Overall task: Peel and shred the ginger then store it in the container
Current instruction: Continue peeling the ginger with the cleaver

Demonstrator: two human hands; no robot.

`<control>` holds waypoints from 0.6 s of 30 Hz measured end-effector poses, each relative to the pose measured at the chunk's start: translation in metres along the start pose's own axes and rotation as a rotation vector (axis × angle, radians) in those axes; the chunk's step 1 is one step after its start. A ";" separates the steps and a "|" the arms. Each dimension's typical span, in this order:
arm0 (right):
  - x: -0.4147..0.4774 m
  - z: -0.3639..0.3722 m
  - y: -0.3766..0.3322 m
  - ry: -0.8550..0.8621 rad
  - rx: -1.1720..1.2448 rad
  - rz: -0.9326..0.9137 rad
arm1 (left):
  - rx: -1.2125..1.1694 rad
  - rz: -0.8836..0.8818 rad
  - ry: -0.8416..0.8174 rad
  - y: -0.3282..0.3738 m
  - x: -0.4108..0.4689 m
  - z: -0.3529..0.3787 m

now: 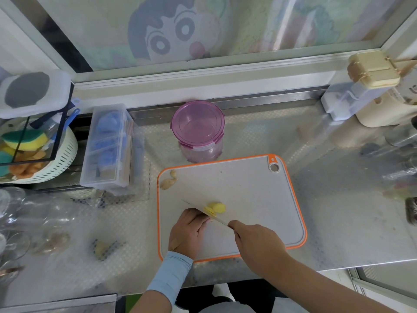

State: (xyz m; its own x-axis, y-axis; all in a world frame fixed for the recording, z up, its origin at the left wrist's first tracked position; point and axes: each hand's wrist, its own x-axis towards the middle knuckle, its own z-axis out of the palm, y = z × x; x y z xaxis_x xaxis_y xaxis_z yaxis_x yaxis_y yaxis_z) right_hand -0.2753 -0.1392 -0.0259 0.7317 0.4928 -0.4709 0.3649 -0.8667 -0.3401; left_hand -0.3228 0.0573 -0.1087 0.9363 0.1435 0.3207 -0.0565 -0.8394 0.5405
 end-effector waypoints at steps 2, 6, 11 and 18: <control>0.000 -0.002 0.000 -0.007 -0.014 -0.003 | -0.004 0.003 -0.002 0.000 0.000 0.000; 0.000 -0.003 0.000 -0.012 -0.025 -0.013 | -0.008 -0.023 -0.010 0.001 0.000 -0.001; 0.004 -0.002 -0.001 -0.051 -0.036 0.009 | -0.012 -0.045 -0.022 0.002 0.000 -0.001; 0.009 -0.002 0.000 -0.073 -0.003 0.023 | -0.019 -0.055 -0.035 0.002 0.002 -0.002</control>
State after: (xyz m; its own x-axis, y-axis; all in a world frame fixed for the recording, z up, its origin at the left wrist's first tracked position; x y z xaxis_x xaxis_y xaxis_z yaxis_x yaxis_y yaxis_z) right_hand -0.2673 -0.1347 -0.0284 0.6960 0.4774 -0.5364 0.3506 -0.8778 -0.3264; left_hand -0.3218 0.0569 -0.1048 0.9497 0.1708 0.2627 -0.0105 -0.8204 0.5716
